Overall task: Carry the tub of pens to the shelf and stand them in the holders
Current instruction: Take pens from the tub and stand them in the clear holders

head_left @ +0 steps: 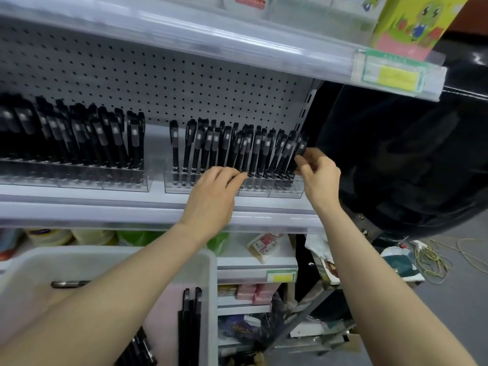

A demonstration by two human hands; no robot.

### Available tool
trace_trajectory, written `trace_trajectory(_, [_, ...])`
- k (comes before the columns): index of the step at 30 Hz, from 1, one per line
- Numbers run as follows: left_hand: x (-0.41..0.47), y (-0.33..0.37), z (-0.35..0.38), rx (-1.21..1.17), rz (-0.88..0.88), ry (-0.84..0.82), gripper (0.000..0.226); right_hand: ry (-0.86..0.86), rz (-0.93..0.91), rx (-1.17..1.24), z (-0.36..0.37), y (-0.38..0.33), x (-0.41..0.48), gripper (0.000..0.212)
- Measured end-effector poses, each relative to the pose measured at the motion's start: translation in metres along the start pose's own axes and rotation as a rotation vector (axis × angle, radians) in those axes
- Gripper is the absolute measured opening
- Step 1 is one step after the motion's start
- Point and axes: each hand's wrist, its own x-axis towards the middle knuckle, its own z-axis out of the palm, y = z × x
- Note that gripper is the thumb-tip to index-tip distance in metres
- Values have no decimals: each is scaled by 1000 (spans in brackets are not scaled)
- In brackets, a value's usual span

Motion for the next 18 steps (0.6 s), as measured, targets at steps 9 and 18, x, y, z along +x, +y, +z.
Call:
trace_trajectory(9, [-17,-14,-13,4,79,-39,59,111,81,-12,3,-6,-24,28])
trace_trajectory(18, [-103,-72,-55,6,-18,-17,49,74,27,78,57,-38,-114,15])
